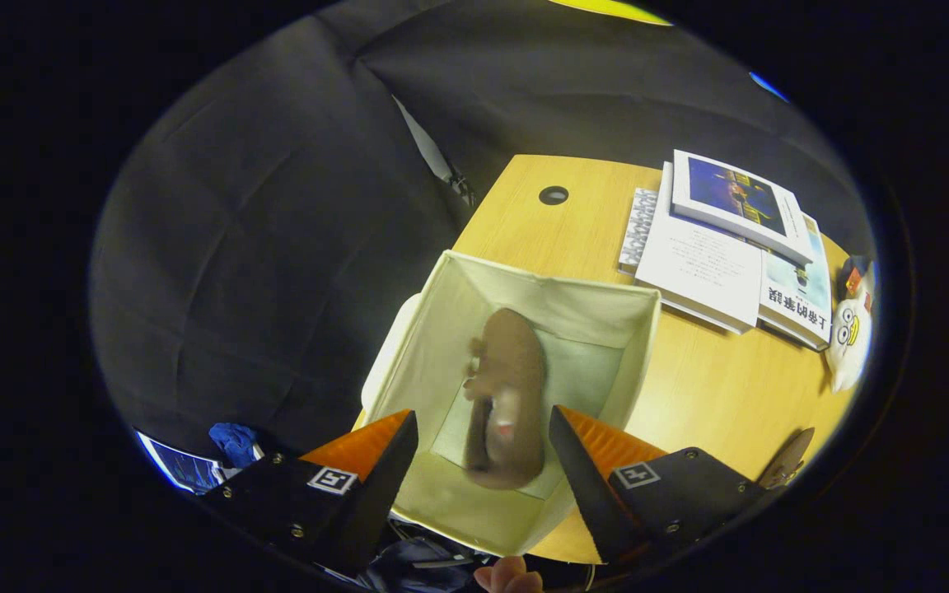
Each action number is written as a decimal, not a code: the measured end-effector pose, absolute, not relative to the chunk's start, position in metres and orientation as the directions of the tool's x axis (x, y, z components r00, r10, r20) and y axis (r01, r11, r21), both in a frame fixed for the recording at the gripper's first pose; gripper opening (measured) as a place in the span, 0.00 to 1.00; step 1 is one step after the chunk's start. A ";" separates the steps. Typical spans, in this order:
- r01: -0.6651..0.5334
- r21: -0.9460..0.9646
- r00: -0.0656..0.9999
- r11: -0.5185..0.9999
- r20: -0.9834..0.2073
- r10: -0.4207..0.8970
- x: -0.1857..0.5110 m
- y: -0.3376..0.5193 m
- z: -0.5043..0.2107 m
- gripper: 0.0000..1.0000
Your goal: Open the storage box then place both shoes into the box .Put the left shoe in first, then the right shoe, with the right side of both shoes facing outward in a uniform manner.
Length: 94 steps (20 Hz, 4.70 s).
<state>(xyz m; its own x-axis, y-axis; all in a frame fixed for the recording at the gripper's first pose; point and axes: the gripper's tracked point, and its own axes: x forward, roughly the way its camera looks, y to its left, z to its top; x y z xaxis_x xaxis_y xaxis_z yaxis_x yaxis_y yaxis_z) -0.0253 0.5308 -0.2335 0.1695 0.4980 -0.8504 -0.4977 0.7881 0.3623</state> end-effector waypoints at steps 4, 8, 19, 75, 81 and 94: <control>-0.501 0.364 0.210 0.785 -0.829 0.519 -0.013 0.516 -0.216 0.97; -0.487 0.398 0.235 0.777 -0.797 0.556 -0.007 0.498 -0.190 0.97; -0.473 0.460 0.344 0.751 -0.689 0.638 -0.010 0.389 -0.147 0.97; -0.054 0.236 0.346 0.970 -0.907 0.240 -0.031 0.058 -0.310 0.00; -0.141 0.266 0.382 0.954 -0.874 0.300 -0.016 0.106 -0.251 0.00; -0.360 0.268 0.318 0.894 -0.865 0.387 0.000 0.221 -0.206 0.00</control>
<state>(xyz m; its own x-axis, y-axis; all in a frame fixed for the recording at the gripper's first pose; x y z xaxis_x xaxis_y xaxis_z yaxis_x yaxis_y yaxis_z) 0.0003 0.2215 -0.2064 0.3179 0.3873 -0.8654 -0.3596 0.8938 0.2679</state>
